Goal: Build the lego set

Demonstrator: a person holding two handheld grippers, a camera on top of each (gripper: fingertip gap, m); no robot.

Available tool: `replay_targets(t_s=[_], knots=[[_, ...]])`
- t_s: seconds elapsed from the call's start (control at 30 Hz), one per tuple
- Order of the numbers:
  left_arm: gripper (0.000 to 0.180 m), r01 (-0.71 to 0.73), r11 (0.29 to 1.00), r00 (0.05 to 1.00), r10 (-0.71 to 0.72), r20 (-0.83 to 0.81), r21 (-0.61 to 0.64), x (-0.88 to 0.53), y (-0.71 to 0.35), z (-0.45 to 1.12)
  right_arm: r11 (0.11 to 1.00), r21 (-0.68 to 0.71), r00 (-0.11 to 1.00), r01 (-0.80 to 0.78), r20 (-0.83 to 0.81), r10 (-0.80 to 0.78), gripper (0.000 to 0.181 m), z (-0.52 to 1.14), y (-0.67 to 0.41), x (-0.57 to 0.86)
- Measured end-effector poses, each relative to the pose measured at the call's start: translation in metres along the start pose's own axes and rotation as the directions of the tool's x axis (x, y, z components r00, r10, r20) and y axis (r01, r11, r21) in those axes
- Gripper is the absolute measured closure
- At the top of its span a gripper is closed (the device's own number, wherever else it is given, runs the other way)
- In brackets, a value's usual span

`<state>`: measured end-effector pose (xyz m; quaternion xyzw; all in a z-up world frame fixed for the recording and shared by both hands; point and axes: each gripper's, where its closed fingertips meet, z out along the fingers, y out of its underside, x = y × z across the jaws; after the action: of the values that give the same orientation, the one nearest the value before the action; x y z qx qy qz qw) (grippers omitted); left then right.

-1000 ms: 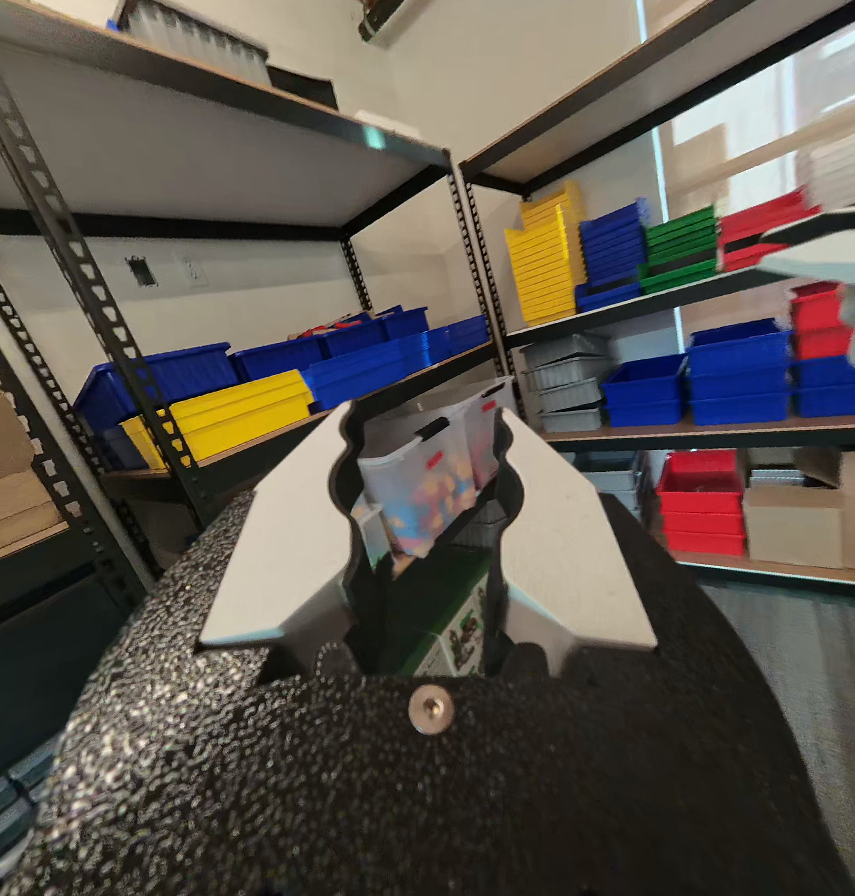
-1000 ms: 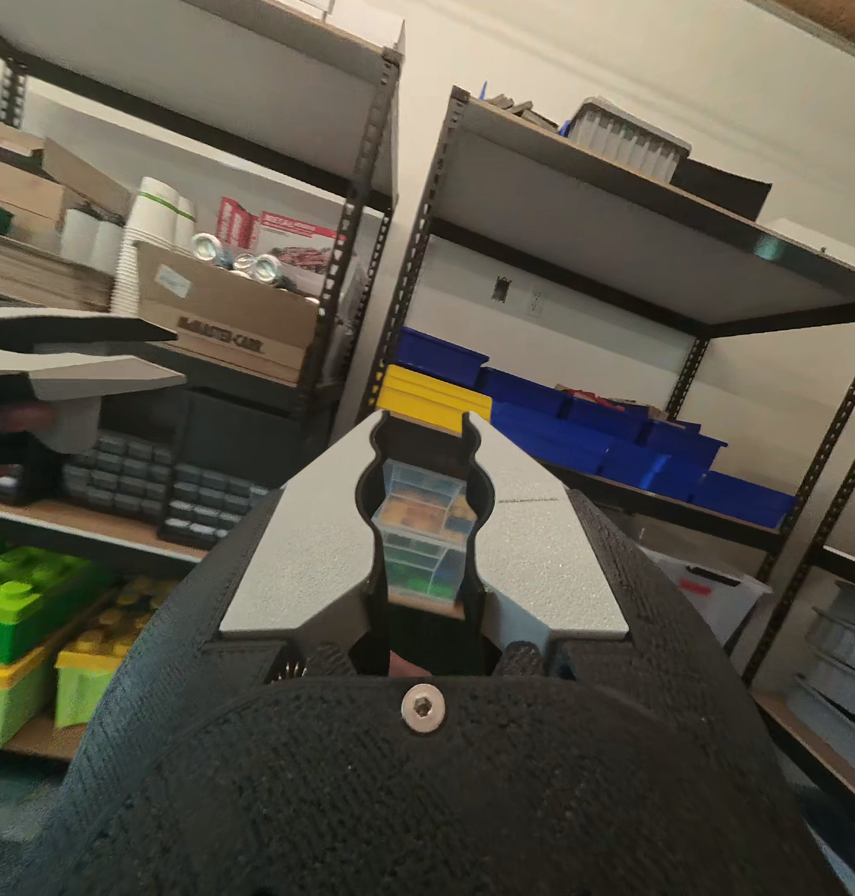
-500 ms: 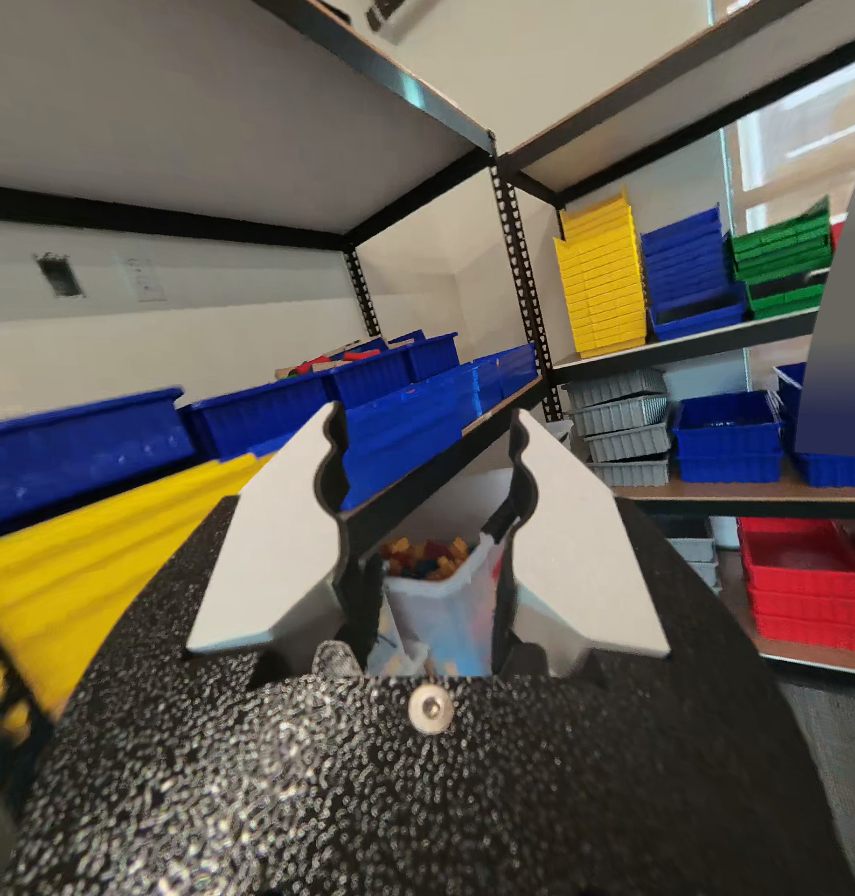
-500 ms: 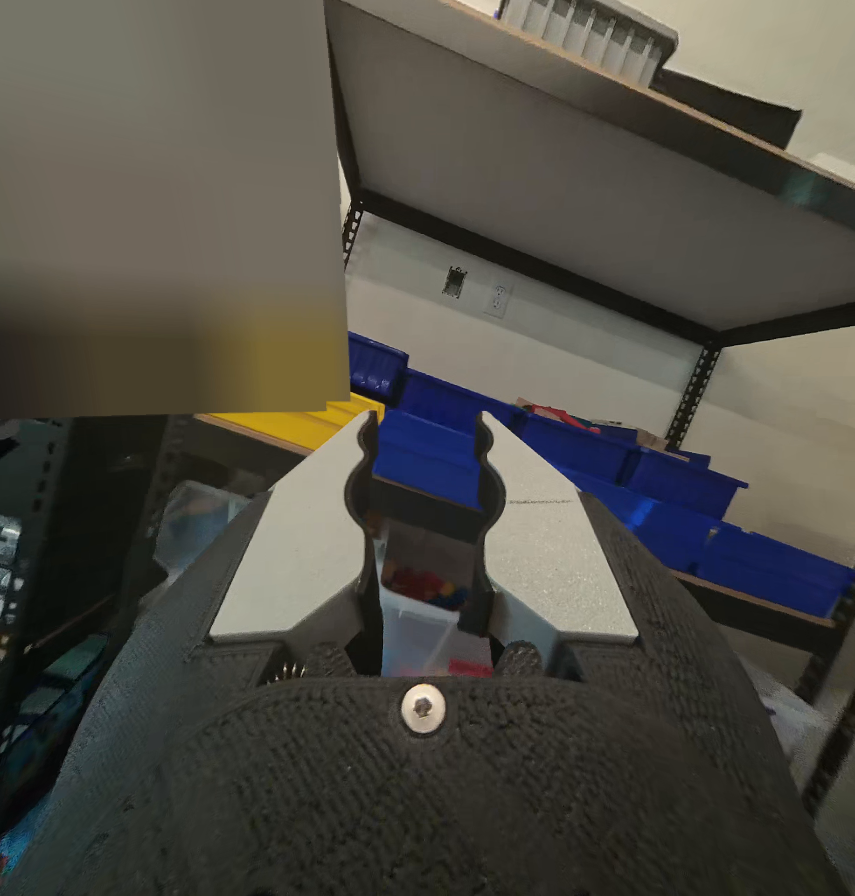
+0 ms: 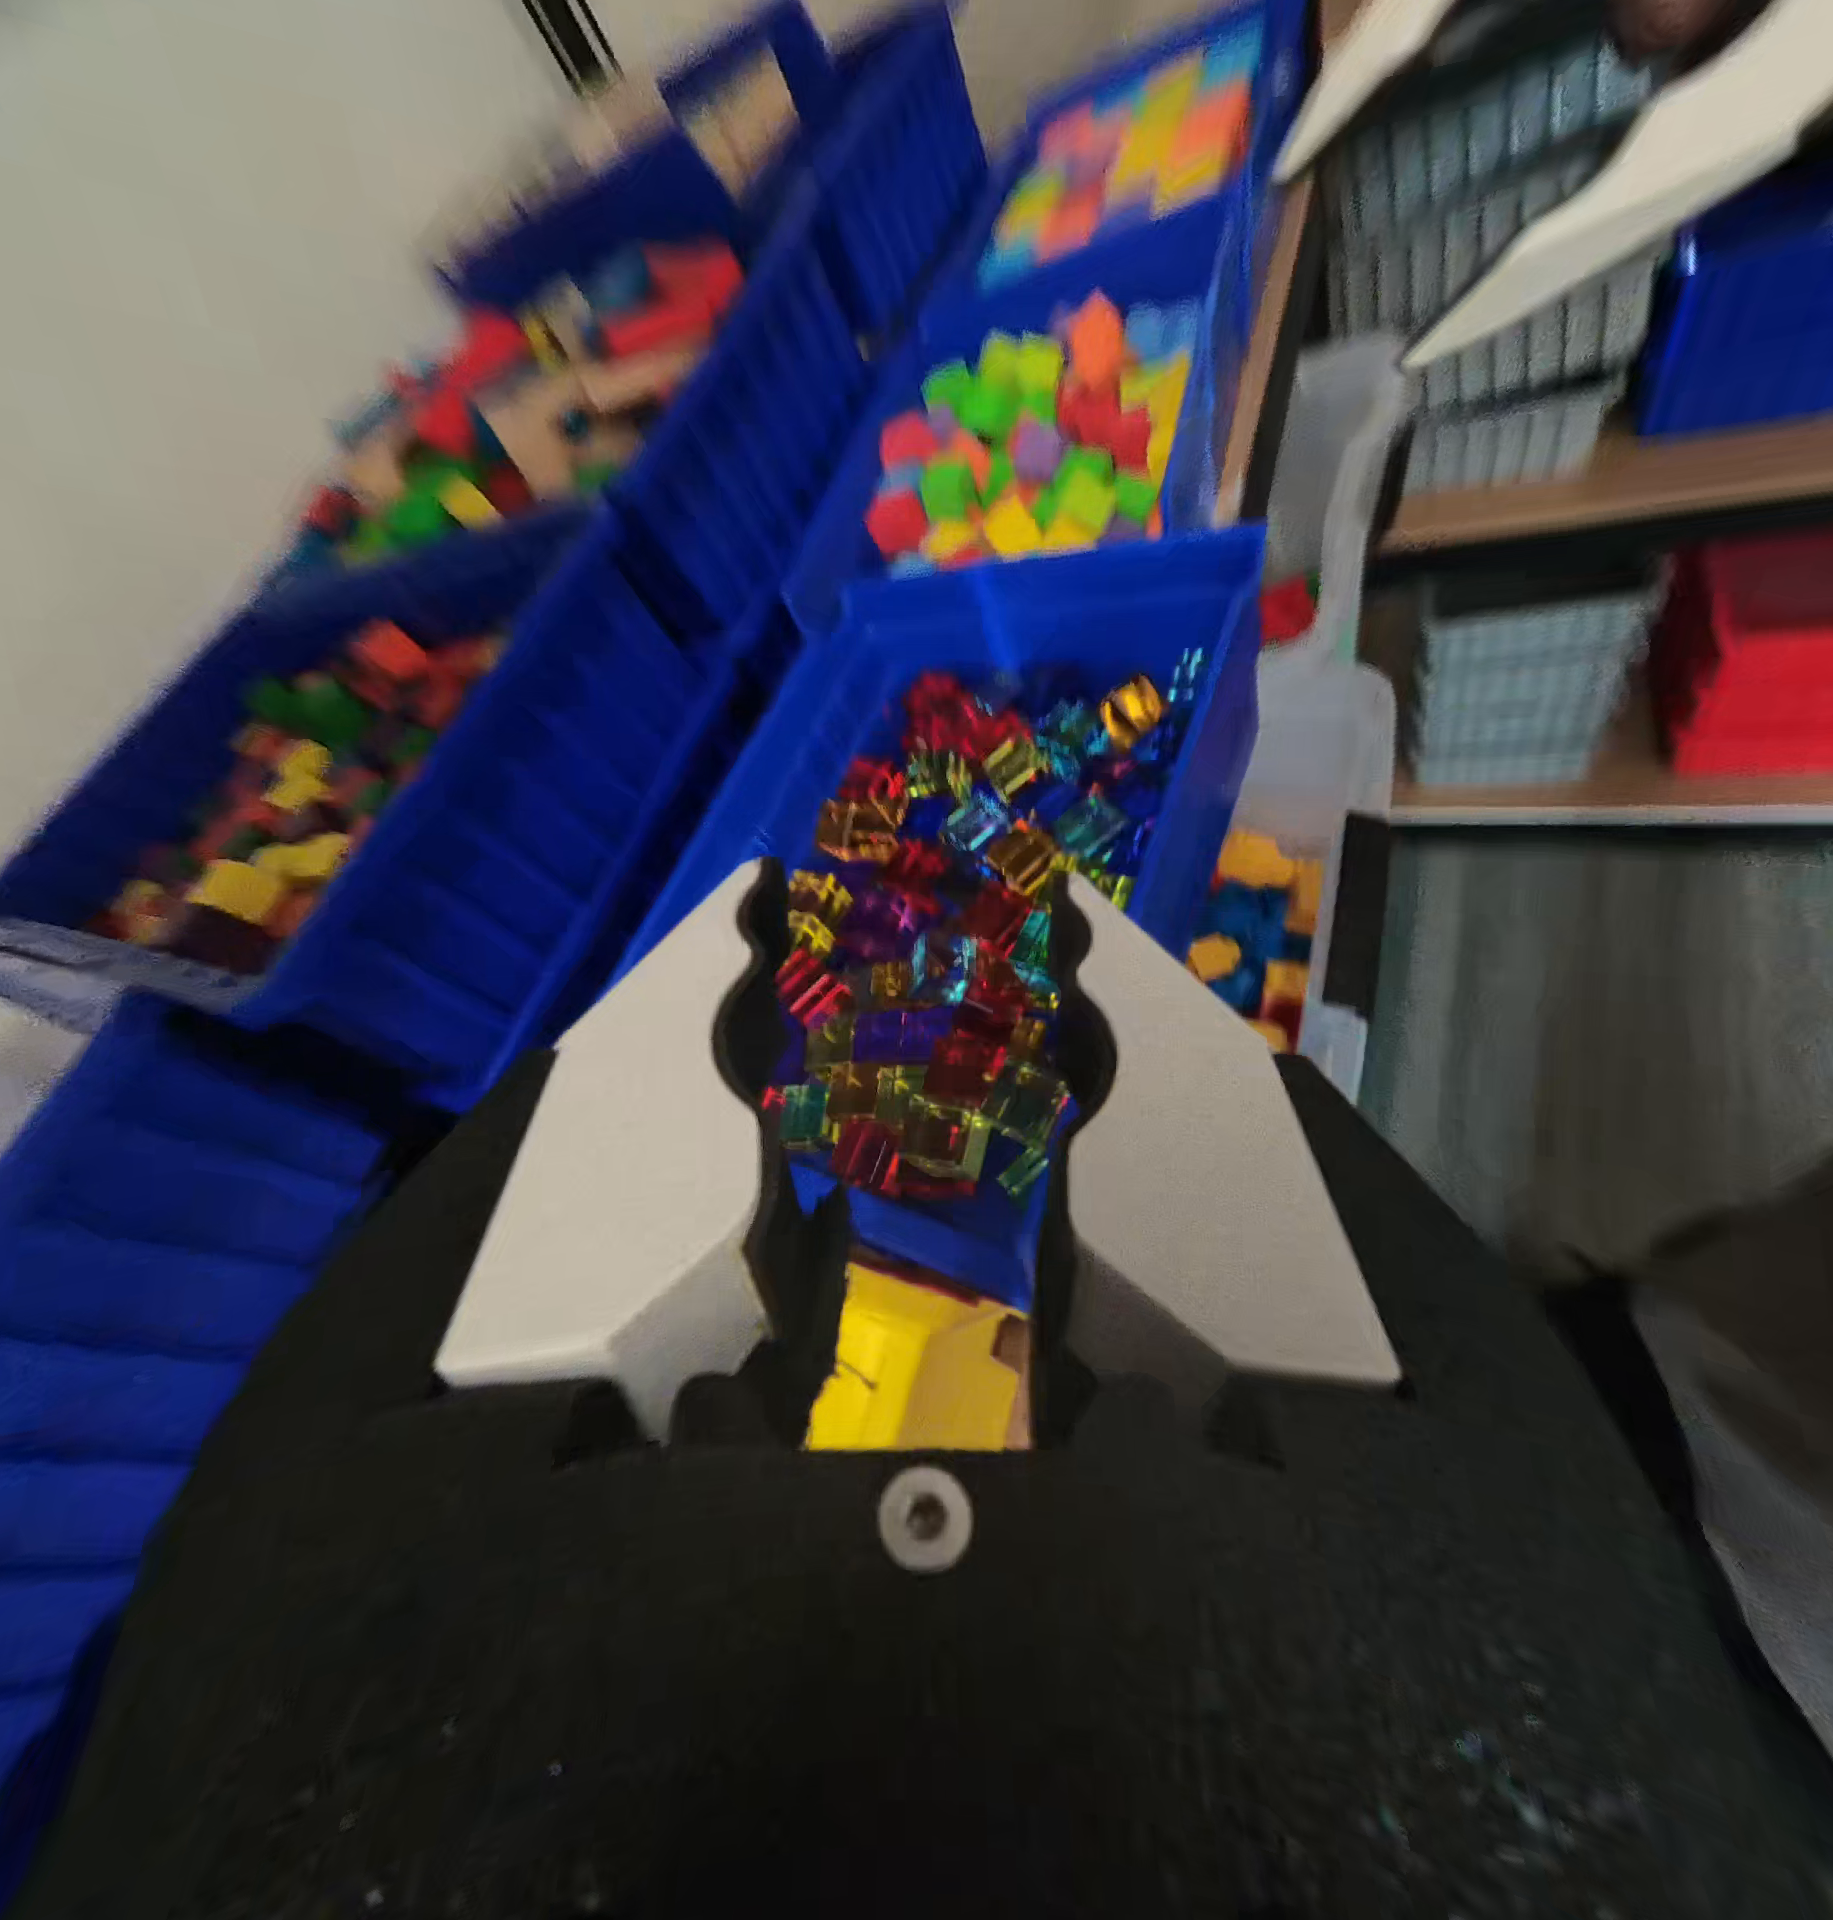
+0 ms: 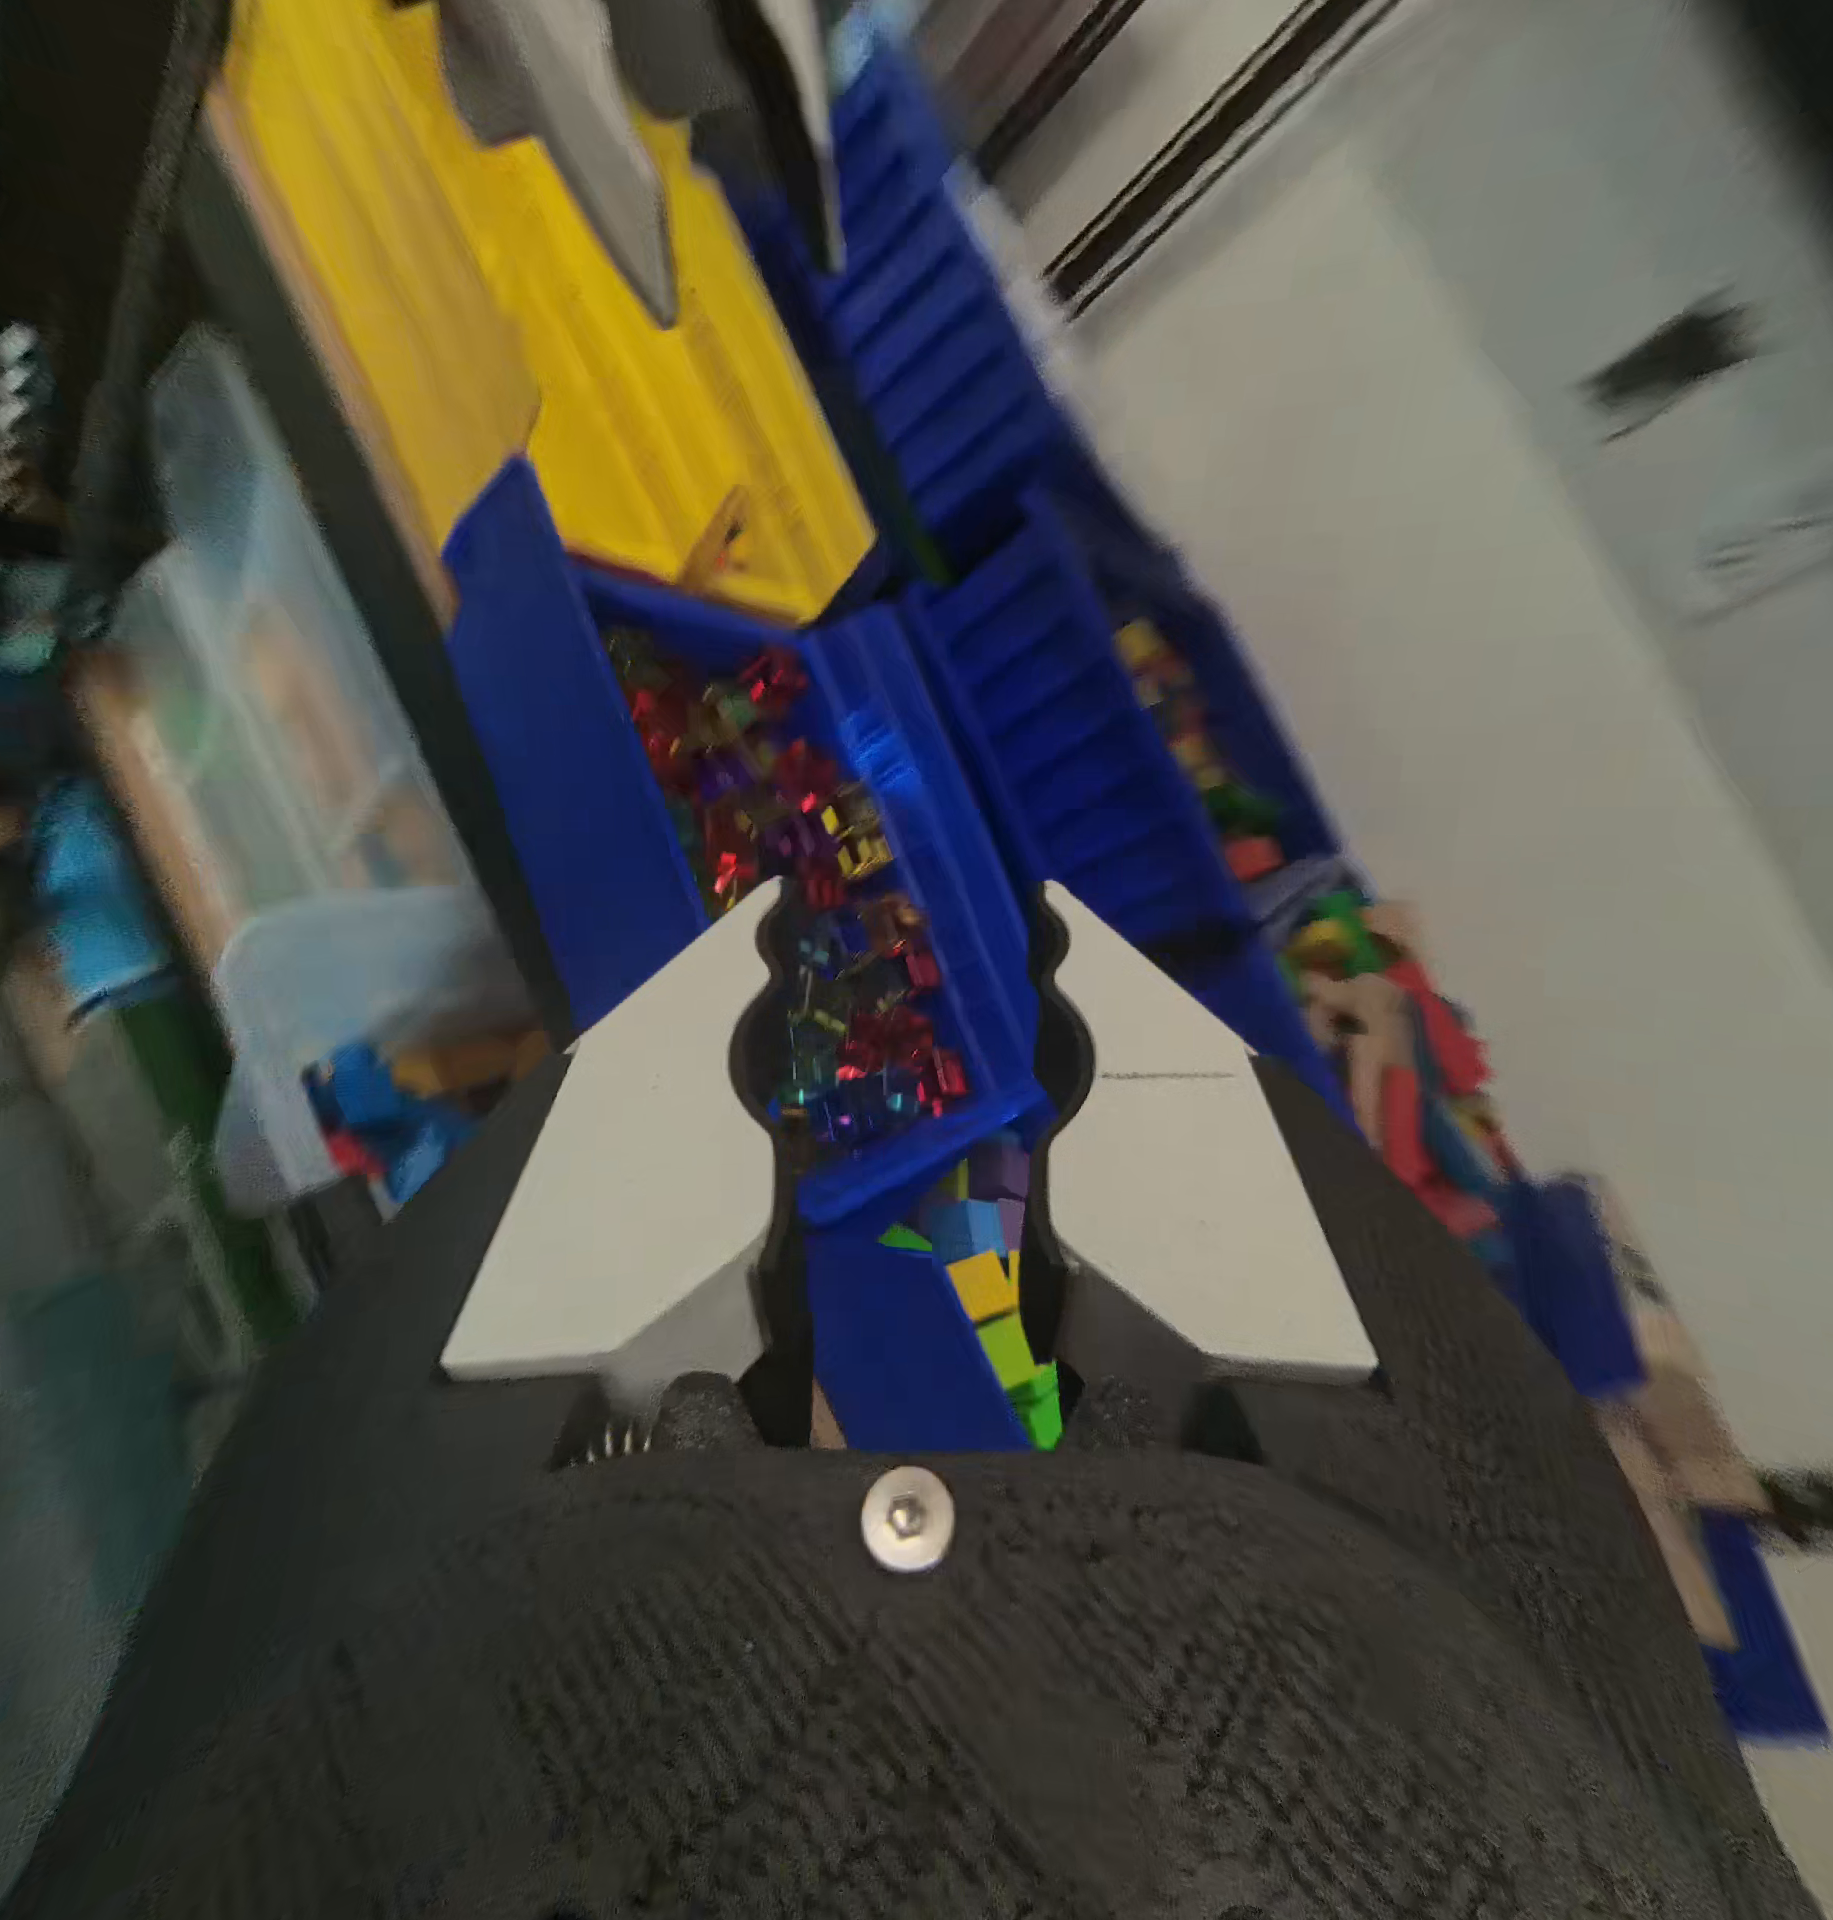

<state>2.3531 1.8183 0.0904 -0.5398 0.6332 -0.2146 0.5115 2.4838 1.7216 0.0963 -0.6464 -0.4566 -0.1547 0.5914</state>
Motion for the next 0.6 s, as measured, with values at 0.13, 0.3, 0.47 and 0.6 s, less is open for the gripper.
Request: replay_targets(t_s=[0.13, 0.3, 0.47, 0.6], knots=[[0.135, -0.142, 0.944, 0.984, 0.103, -0.145, -0.298, -0.024, 0.042, 0.069, 0.980, -0.136, 0.910, 0.147, 0.406, -0.080, 0.136, 0.068, 0.053, 0.010], [0.121, -0.287, 0.856, 0.924, 0.130, -0.360, -0.429, -0.041, 0.088, 0.115, 0.943, -0.224, 0.760, 0.247, 0.649, -0.045, 0.137, 0.124, 0.109, 0.012], [0.121, -0.358, 0.807, 0.875, 0.114, -0.470, -0.470, -0.051, 0.122, 0.146, 0.896, -0.313, 0.663, 0.314, 0.748, 0.029, 0.136, 0.154, 0.157, 0.008], [0.127, -0.463, 0.757, 0.815, 0.159, -0.558, -0.461, -0.048, 0.141, 0.156, 0.883, -0.268, 0.567, 0.386, 0.824, 0.003, 0.138, 0.161, 0.163, 0.004]])
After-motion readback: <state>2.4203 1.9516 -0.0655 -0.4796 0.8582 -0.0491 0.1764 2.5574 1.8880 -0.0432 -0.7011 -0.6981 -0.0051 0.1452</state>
